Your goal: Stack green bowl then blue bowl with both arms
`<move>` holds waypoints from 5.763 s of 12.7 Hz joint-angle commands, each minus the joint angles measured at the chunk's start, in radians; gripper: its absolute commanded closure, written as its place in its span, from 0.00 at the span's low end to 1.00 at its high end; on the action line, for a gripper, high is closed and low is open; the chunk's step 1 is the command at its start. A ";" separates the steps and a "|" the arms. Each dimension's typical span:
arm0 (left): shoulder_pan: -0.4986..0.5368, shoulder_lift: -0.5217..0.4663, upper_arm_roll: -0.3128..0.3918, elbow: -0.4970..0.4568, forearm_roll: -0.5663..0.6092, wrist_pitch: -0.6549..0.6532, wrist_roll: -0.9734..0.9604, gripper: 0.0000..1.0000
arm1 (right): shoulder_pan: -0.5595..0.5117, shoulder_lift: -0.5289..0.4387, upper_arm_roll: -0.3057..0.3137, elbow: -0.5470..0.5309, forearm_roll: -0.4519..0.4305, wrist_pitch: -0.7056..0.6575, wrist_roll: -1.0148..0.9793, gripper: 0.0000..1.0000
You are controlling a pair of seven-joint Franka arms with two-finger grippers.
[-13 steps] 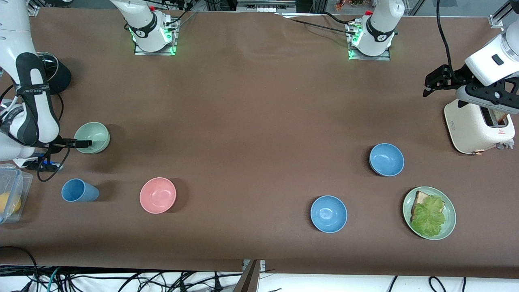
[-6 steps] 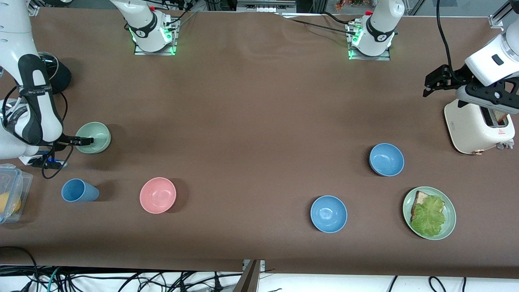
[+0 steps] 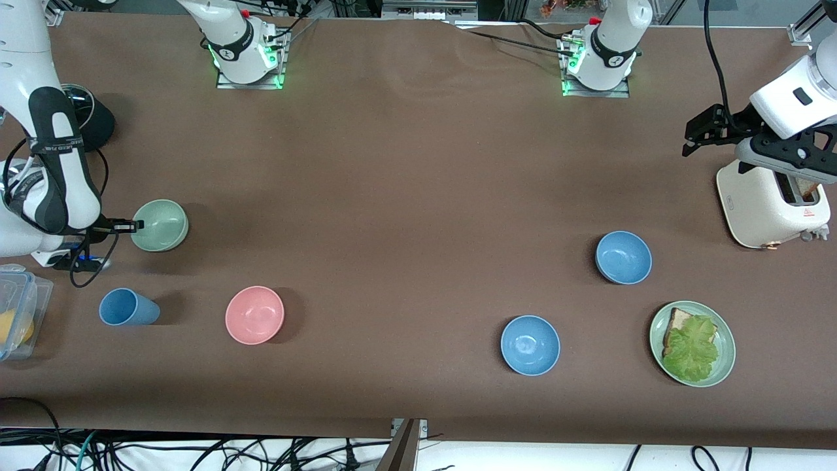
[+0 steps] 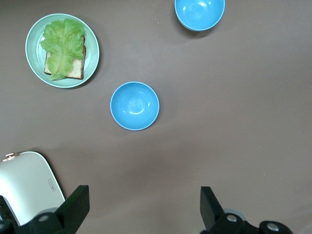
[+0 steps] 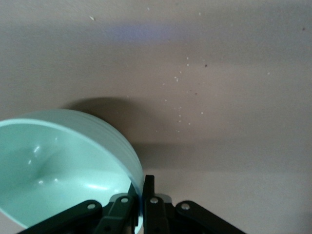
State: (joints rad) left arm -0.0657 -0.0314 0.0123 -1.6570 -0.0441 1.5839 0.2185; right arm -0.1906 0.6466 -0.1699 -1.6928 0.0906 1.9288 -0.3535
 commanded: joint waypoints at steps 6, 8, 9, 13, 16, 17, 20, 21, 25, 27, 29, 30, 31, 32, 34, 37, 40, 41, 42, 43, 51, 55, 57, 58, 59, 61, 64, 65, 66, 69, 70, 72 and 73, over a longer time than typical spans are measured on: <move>-0.003 0.010 -0.003 0.029 0.004 -0.024 -0.007 0.00 | 0.008 -0.042 0.093 0.225 0.099 -0.266 0.051 1.00; -0.003 0.011 -0.005 0.029 0.004 -0.024 -0.007 0.00 | 0.013 -0.067 0.188 0.231 0.100 -0.274 0.225 1.00; -0.003 0.010 -0.003 0.029 0.004 -0.024 -0.007 0.00 | 0.013 -0.073 0.252 0.231 0.100 -0.274 0.320 1.00; -0.002 0.011 -0.003 0.029 0.004 -0.024 -0.007 0.00 | 0.072 -0.064 0.457 0.231 0.097 -0.226 0.618 1.00; -0.003 0.010 -0.002 0.033 0.004 -0.024 -0.007 0.00 | 0.276 -0.036 0.460 0.231 0.100 -0.083 0.816 1.00; -0.002 0.010 -0.002 0.033 0.004 -0.024 -0.007 0.00 | 0.339 -0.016 0.460 0.232 0.100 -0.023 0.914 1.00; -0.003 0.012 0.000 0.034 0.004 -0.024 -0.007 0.00 | 0.471 0.024 0.463 0.232 0.121 0.129 1.091 1.00; -0.003 0.012 0.000 0.034 0.004 -0.024 -0.007 0.00 | 0.500 0.033 0.461 0.232 0.173 0.148 1.114 1.00; -0.005 0.013 -0.002 0.039 0.006 -0.022 -0.005 0.00 | 0.574 0.076 0.461 0.232 0.261 0.168 1.122 1.00; -0.005 0.025 0.000 0.055 0.004 -0.022 -0.001 0.00 | 0.620 0.109 0.461 0.232 0.271 0.191 1.120 1.00; 0.003 0.025 0.006 0.054 0.004 -0.013 -0.004 0.00 | 0.654 0.139 0.461 0.232 0.270 0.220 1.120 1.00; 0.012 0.027 0.012 0.054 0.003 -0.013 -0.001 0.00 | 0.661 0.157 0.461 0.232 0.270 0.228 1.119 1.00; 0.024 0.039 0.029 0.049 0.003 0.007 -0.001 0.00 | 0.672 0.169 0.461 0.232 0.270 0.243 1.119 1.00; 0.041 0.071 0.037 0.045 0.004 0.043 0.004 0.00 | 0.684 0.179 0.461 0.232 0.270 0.255 1.120 1.00; 0.085 0.123 0.055 0.034 0.006 0.099 0.004 0.00 | 0.691 0.197 0.461 0.232 0.270 0.272 1.119 1.00; 0.127 0.172 0.057 0.033 0.004 0.151 -0.004 0.00 | 0.703 0.214 0.461 0.232 0.270 0.295 1.116 1.00; 0.144 0.307 0.057 -0.071 0.004 0.357 -0.004 0.00 | 0.701 0.205 0.460 0.237 0.262 0.294 1.099 0.01; 0.142 0.315 0.058 -0.120 0.004 0.436 -0.004 0.00 | 0.694 0.203 0.460 0.266 0.262 0.280 1.101 0.00; 0.138 0.315 0.057 -0.165 0.006 0.485 -0.004 0.00 | 0.686 0.199 0.457 0.292 0.262 0.244 1.101 0.00; 0.130 0.314 0.055 -0.206 0.006 0.536 -0.004 0.00 | 0.674 0.196 0.455 0.332 0.261 0.178 1.101 0.00; 0.126 0.375 0.052 -0.339 0.001 0.631 0.022 0.00 | 0.404 0.091 0.451 0.522 0.043 -0.252 0.842 0.00; 0.096 0.410 0.051 -0.337 -0.008 0.633 -0.095 0.07 | 0.203 0.012 0.449 0.522 0.001 -0.350 0.615 0.00; 0.090 0.441 0.051 -0.337 -0.007 0.700 -0.110 0.02 | 0.155 0.007 0.441 0.522 -0.066 -0.361 0.558 0.00; 0.089 0.464 0.051 -0.339 -0.002 0.743 -0.110 0.02 | 0.142 0.005 0.441 0.522 -0.107 -0.361 0.539 0.00; 0.089 0.481 0.051 -0.339 0.001 0.773 -0.105 0.02 | 0.120 -0.022 0.441 0.522 -0.126 -0.366 0.522 0.00; 0.089 0.496 0.051 -0.339 0.003 0.781 -0.096 0.02 | 0.091 -0.068 0.428 0.521 -0.130 -0.372 0.518 0.00; 0.090 0.507 0.051 -0.339 -0.003 0.780 -0.106 0.35 | 0.082 -0.152 0.377 0.510 -0.135 -0.416 0.513 0.00; 0.089 0.507 0.051 -0.339 -0.002 0.778 -0.105 0.55 | 0.082 -0.188 0.356 0.499 -0.138 -0.418 0.511 0.00; 0.080 0.507 0.051 -0.339 0.003 0.774 -0.103 0.70 | 0.082 -0.241 0.334 0.474 -0.144 -0.407 0.518 0.00; 0.076 0.509 0.051 -0.339 0.003 0.766 -0.096 1.00 | 0.077 -0.327 0.299 0.436 -0.192 -0.406 0.516 0.00; 0.076 0.509 0.051 -0.339 0.003 0.760 -0.096 1.00 | 0.079 -0.331 0.296 0.436 -0.206 -0.401 0.515 0.00; 0.075 0.499 0.049 -0.337 0.004 0.755 -0.097 1.00 | 0.076 -0.363 0.279 0.403 -0.209 -0.413 0.420 0.00; 0.075 0.484 0.049 -0.336 0.004 0.749 -0.093 1.00 | 0.076 -0.381 0.239 0.384 -0.194 -0.412 0.357 0.00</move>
State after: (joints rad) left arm 0.0156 0.4681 0.0542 -1.9935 -0.0437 2.3453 0.1230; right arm -0.1061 0.3205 0.1059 -1.2374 -0.1015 1.5118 0.0968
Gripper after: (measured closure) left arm 0.943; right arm 0.000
